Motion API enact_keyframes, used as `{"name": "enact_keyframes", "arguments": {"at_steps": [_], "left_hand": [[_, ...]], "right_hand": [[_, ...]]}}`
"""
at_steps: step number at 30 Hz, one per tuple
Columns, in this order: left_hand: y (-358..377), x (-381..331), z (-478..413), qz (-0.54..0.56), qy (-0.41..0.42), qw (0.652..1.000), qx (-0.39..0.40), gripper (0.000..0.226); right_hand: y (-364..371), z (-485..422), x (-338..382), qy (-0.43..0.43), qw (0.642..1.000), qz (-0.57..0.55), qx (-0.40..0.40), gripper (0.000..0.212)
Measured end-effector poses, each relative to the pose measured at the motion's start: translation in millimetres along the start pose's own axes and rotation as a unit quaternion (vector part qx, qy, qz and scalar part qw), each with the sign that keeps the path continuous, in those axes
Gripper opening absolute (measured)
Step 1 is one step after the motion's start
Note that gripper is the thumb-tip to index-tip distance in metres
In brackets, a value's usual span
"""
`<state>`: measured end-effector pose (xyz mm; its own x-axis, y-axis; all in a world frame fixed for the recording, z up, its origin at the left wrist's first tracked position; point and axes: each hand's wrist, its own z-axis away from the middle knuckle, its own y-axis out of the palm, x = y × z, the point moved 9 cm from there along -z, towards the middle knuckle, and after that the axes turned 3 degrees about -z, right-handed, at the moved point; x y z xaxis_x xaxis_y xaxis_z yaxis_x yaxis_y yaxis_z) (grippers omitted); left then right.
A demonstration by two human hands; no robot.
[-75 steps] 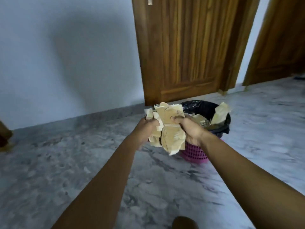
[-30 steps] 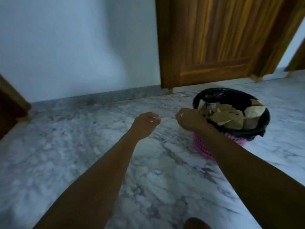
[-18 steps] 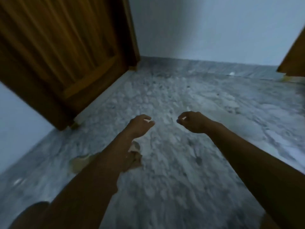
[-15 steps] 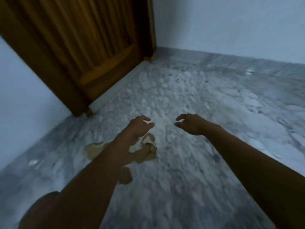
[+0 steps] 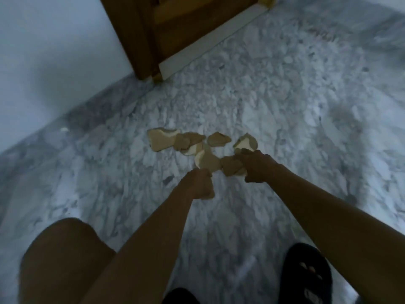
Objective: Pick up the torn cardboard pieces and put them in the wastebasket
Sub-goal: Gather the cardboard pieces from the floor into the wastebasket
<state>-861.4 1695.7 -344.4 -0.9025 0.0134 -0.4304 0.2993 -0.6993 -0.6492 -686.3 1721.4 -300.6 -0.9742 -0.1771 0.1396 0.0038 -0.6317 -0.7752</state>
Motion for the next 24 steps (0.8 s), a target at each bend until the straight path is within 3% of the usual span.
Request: {"name": "enact_keyframes", "arguments": {"at_steps": [3,5,8,11,14,17,19,22,24], "left_hand": [[34,17,-7,-0.105,0.005,0.993,-0.044,0.052],[44,22,-9,-0.178,0.025,0.981,-0.076,0.061],[40,26,-11,-0.184,0.035,0.979,-0.083,0.074],[34,24,-10,-0.147,0.017,0.987,-0.065,0.070],[41,28,-5,-0.167,-0.018,0.985,-0.045,0.053],[47,41,-2,-0.130,-0.053,0.990,-0.002,0.051],[36,42,-7,-0.111,-0.056,0.992,-0.007,0.045],[0,31,-28,-0.087,-0.038,0.994,-0.052,0.042],[-17,16,-48,-0.122,0.008,0.991,-0.053,0.045]], "right_hand": [[26,-30,6,-0.026,0.998,0.061,-0.020,0.080],[33,-44,10,-0.051,0.993,0.081,-0.063,0.075],[38,-59,15,-0.065,0.984,0.131,-0.097,0.071],[36,-64,20,-0.086,0.980,0.137,-0.118,0.046],[30,-59,21,-0.111,0.981,0.088,-0.135,0.033],[12,-57,9,-0.113,0.980,-0.075,-0.144,0.027],[1,-60,-6,-0.084,0.978,-0.154,-0.114,0.040],[-5,-58,-32,-0.021,0.987,-0.140,-0.070,0.098],[12,-54,-46,0.024,0.992,-0.122,-0.017,0.117]]}}
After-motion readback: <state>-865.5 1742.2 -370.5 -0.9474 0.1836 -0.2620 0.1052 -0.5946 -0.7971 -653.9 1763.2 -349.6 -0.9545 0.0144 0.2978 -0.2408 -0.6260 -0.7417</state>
